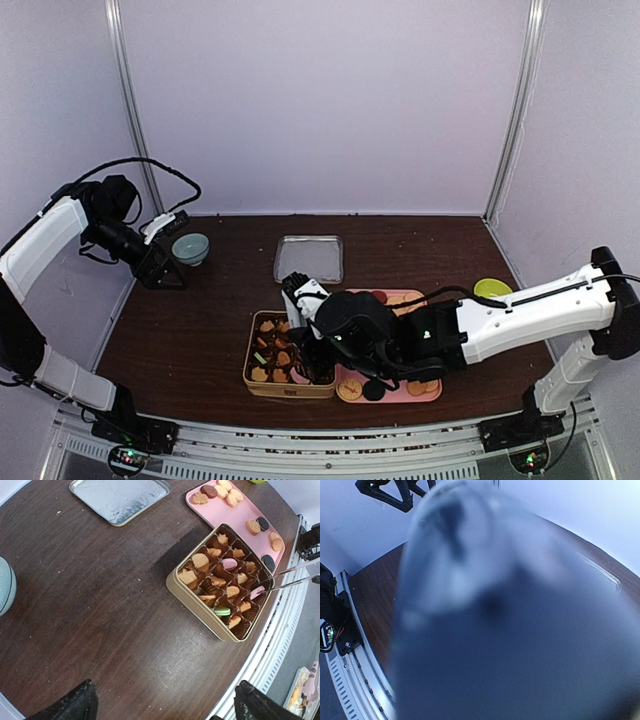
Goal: Pack the cookies
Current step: Adjust the fake cookies in the empty pocket of the box.
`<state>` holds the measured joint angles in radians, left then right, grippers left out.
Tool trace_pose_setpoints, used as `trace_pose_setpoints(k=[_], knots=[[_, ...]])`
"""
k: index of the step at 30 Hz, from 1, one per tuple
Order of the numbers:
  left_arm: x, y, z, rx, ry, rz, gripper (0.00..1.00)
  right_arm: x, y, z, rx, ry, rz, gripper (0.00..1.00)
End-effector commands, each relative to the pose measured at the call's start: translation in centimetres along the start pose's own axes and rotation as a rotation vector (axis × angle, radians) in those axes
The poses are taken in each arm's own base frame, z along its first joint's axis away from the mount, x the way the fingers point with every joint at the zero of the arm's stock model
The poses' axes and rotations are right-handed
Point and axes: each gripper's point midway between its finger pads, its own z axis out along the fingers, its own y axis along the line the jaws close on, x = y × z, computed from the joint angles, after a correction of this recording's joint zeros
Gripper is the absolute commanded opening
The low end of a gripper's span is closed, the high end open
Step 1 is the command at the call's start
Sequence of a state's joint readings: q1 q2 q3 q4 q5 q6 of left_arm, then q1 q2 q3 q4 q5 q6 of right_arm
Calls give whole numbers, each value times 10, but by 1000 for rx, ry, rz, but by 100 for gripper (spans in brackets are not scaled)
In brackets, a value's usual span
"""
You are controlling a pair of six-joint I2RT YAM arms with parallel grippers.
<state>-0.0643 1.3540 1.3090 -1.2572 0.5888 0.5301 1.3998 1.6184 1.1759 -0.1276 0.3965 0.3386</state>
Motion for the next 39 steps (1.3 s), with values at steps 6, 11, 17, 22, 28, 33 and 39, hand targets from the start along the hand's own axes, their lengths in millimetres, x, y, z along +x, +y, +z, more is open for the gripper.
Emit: trace_pose_setpoints(k=[6, 11, 17, 22, 28, 33, 39], knots=[[-6, 1, -4, -10, -34, 33, 98, -36, -2, -19, -29, -103, 16, 26], [-6, 2, -4, -11, -32, 33, 98, -35, -1, -14, -34, -115, 13, 23], [-5, 2, -4, -14, -25, 36, 98, -23, 5, -5, -57, -87, 7, 23], [-5, 2, -4, -11, -22, 37, 98, -17, 9, -7, -96, -81, 17, 20], [-5, 2, -4, -13, -20, 39, 98, -9, 16, -12, -159, -72, 32, 14], [-6, 2, -5, -14, -22, 40, 98, 1, 16, -10, -151, -41, 17, 11], [-5, 1, -6, -13, -22, 40, 98, -21, 8, -17, -113, -89, 11, 15]])
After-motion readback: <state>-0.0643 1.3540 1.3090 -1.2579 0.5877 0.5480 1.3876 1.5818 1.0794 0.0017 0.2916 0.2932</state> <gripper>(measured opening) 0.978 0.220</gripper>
